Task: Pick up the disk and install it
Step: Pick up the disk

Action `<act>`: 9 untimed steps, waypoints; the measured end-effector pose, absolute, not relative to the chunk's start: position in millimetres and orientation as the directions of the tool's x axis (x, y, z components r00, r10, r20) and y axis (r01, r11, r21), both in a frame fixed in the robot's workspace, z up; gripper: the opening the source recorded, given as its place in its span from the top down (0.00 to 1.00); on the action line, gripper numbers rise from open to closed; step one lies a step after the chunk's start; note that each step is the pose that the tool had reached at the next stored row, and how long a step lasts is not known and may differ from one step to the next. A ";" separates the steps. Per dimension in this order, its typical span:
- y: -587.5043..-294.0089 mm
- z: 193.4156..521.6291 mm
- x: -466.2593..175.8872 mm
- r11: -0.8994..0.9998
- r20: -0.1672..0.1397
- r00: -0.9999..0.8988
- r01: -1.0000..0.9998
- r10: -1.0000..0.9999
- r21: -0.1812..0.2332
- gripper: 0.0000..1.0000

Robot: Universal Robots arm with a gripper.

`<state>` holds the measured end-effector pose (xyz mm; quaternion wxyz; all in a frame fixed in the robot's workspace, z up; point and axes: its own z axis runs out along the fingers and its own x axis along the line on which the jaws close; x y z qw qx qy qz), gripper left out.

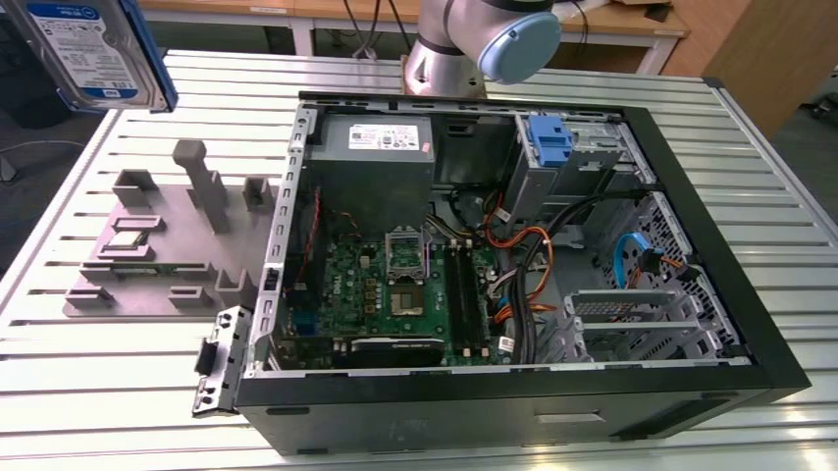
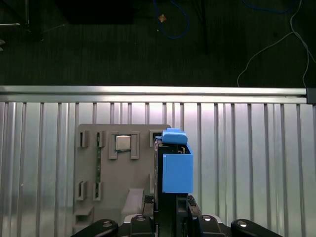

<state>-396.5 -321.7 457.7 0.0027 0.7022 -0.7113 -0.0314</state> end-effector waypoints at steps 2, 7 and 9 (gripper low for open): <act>-321.7 460.2 -396.5 0.012 -0.040 -0.014 -0.999 -0.999 0.048 0.65; -321.7 466.9 -396.6 0.012 -0.040 -0.014 -0.999 -0.999 0.048 0.65; -321.7 469.9 -396.5 0.012 -0.040 -0.014 -0.999 -0.999 0.048 0.65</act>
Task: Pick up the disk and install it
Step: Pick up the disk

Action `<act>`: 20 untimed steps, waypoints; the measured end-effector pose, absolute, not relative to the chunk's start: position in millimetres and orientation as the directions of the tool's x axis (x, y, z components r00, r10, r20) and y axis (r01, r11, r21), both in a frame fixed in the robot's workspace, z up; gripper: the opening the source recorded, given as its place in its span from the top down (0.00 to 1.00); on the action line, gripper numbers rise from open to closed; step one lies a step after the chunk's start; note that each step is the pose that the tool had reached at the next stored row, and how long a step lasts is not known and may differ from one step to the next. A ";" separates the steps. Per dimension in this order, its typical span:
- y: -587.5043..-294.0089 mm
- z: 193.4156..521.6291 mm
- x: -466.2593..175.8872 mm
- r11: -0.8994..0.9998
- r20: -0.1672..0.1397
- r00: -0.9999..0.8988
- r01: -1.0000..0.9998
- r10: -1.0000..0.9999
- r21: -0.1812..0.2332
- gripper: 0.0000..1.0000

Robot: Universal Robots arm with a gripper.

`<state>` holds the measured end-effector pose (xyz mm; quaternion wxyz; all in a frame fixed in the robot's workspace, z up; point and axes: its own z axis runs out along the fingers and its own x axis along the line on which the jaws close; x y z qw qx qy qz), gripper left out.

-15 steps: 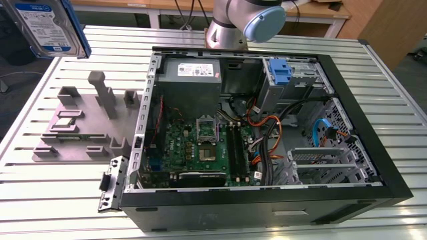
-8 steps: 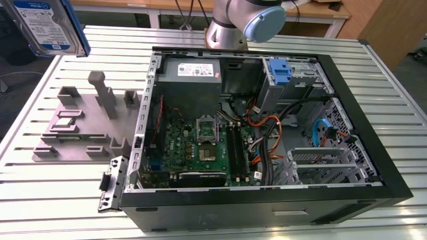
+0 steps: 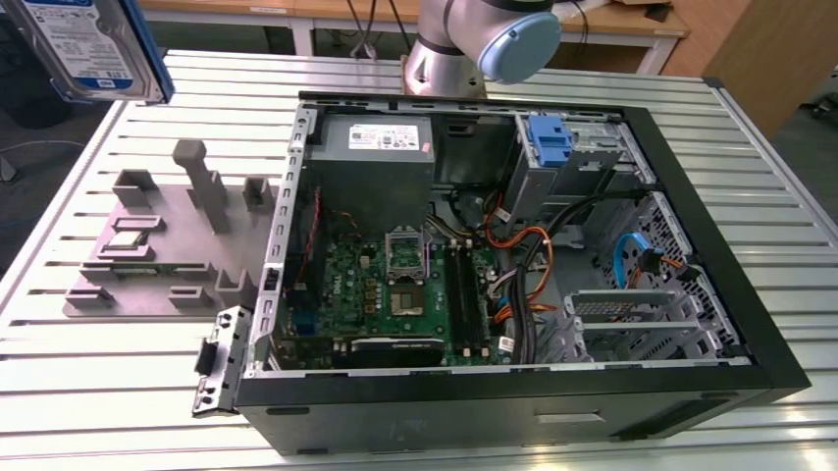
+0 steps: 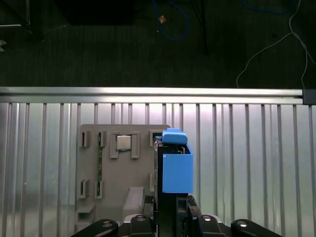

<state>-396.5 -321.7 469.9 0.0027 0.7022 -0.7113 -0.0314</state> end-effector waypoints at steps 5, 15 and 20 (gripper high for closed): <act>-321.7 472.6 -396.5 0.012 -0.040 -0.014 -0.999 -0.999 0.048 0.65; -328.5 472.6 -395.9 0.038 -0.041 -0.040 -0.998 -0.998 0.049 0.65; -329.5 472.5 -395.7 0.047 -0.042 -0.049 -0.998 -0.998 0.049 0.65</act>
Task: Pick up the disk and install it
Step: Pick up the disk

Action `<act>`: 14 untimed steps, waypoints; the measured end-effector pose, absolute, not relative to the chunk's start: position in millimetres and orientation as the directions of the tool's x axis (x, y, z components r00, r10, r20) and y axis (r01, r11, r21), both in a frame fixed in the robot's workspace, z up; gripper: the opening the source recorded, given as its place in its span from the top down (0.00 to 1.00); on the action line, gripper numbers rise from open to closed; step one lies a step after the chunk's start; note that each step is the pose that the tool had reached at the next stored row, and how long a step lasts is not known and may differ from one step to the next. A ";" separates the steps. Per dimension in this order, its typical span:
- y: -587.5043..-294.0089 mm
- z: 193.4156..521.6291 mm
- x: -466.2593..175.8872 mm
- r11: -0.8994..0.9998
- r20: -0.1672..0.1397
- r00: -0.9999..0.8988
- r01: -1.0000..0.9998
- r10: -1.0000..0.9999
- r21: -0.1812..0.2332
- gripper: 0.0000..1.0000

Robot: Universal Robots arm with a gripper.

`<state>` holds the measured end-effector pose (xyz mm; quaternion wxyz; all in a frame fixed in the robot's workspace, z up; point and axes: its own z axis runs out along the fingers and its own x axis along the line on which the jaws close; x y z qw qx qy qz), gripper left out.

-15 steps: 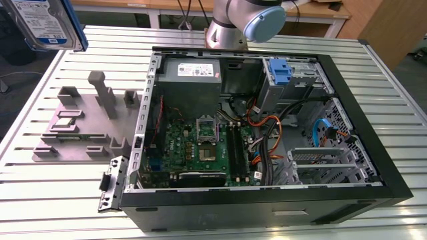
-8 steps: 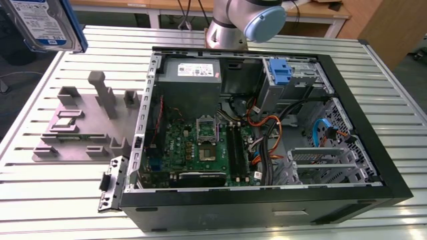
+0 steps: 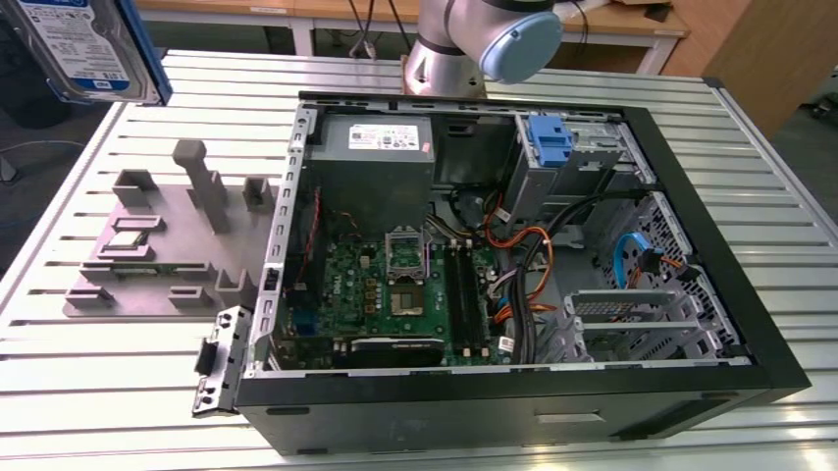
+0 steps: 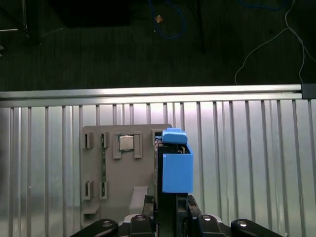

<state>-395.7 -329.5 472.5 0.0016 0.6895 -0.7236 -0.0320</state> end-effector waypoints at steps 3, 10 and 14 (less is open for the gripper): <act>-329.8 472.4 -393.6 0.047 -0.042 -0.049 -0.998 -0.998 0.048 0.65; -329.7 472.5 -373.4 0.048 -0.042 -0.050 -0.998 -0.998 0.049 0.65; -329.7 472.5 -358.4 0.048 -0.042 -0.050 -0.998 -0.998 0.050 0.65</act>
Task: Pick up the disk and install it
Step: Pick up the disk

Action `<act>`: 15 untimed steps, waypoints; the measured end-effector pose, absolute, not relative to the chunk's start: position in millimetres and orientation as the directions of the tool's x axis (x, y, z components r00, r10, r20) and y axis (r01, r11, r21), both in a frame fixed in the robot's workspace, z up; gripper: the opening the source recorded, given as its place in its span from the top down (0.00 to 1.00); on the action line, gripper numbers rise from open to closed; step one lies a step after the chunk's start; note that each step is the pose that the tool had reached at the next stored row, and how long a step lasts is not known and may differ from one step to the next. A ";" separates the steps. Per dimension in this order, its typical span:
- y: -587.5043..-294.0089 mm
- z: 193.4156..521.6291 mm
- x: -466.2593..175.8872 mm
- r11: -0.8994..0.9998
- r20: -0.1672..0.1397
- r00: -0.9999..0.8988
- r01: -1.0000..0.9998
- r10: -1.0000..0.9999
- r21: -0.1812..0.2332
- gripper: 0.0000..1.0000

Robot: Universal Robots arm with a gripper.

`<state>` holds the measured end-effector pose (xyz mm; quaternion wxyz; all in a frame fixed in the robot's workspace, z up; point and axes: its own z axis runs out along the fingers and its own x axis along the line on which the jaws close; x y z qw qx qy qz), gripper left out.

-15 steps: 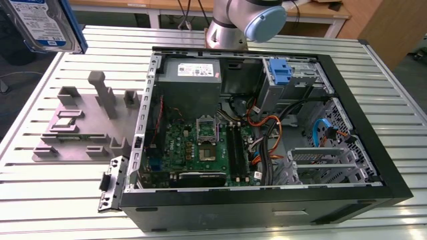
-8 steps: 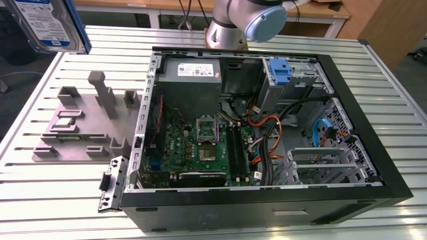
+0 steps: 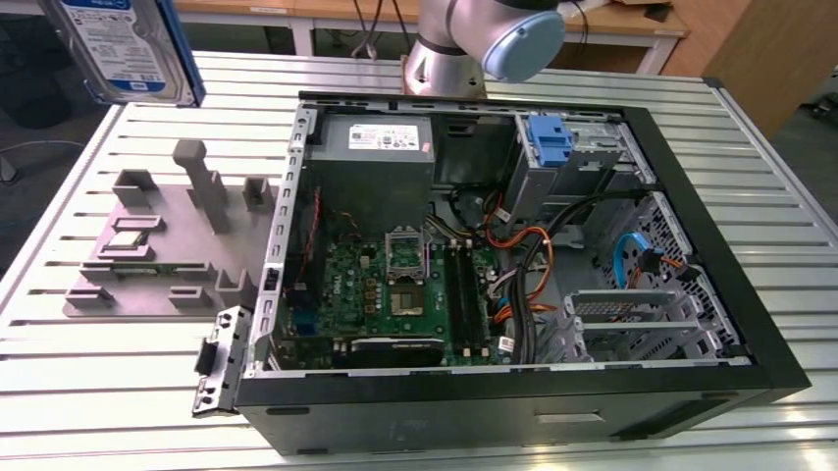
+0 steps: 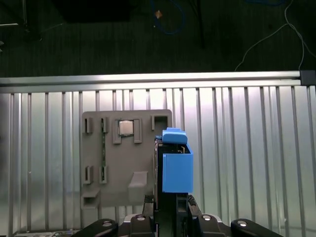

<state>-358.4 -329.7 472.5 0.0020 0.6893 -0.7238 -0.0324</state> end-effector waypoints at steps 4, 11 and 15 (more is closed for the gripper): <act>-329.7 472.4 -343.1 0.048 -0.042 -0.050 -0.998 -0.998 0.050 0.65; -329.7 472.5 -334.3 0.048 -0.042 -0.050 -0.998 -0.998 0.050 0.65; -329.7 472.5 -334.2 0.048 -0.042 -0.050 -0.998 -0.998 0.050 0.65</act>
